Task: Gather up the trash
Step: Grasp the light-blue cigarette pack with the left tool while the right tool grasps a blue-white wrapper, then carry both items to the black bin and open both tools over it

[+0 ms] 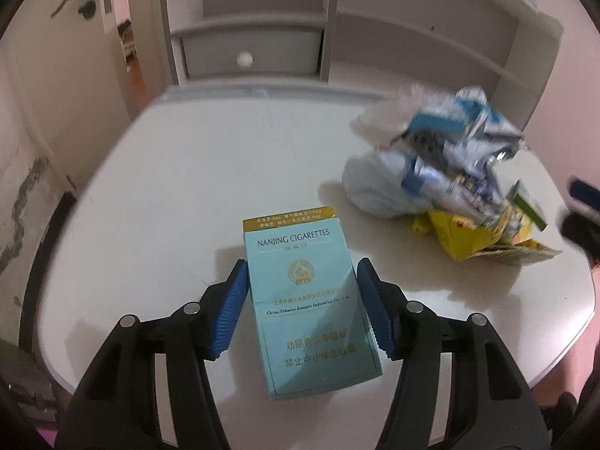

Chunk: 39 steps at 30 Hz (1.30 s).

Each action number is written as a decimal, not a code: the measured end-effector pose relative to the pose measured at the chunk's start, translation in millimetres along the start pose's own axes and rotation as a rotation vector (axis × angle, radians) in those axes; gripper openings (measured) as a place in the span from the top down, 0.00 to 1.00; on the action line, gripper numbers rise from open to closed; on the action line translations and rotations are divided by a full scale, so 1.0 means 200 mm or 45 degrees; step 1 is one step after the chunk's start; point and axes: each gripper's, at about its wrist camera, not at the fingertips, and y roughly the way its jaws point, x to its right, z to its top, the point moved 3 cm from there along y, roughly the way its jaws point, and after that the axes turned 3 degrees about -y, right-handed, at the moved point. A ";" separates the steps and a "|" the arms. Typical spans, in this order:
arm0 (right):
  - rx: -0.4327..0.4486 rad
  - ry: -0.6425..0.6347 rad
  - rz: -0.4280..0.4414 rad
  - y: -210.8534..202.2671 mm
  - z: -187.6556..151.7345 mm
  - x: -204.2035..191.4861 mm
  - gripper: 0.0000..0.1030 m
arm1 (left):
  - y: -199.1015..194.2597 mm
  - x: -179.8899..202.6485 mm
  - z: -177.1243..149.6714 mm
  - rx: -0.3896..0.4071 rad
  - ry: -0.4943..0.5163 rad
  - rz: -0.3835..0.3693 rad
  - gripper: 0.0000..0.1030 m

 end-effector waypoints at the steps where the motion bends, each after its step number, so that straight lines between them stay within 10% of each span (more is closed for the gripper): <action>1: 0.001 0.002 -0.013 0.03 0.06 0.02 0.10 | -0.01 -0.01 0.01 0.010 0.001 -0.010 0.44; 12: -0.196 0.456 0.074 0.37 0.24 0.30 0.11 | -0.07 -0.04 0.04 0.032 -0.012 -0.103 0.44; 19: -0.200 0.676 0.220 0.48 0.24 0.40 0.72 | -0.05 -0.03 0.06 0.041 0.001 -0.132 0.44; 25: -0.018 0.605 0.193 0.28 0.31 0.37 0.94 | -0.08 -0.02 0.07 0.064 0.017 -0.133 0.44; 39: 0.300 0.592 0.153 -0.40 0.18 0.61 0.98 | -0.25 0.39 0.13 0.120 0.167 -0.265 0.44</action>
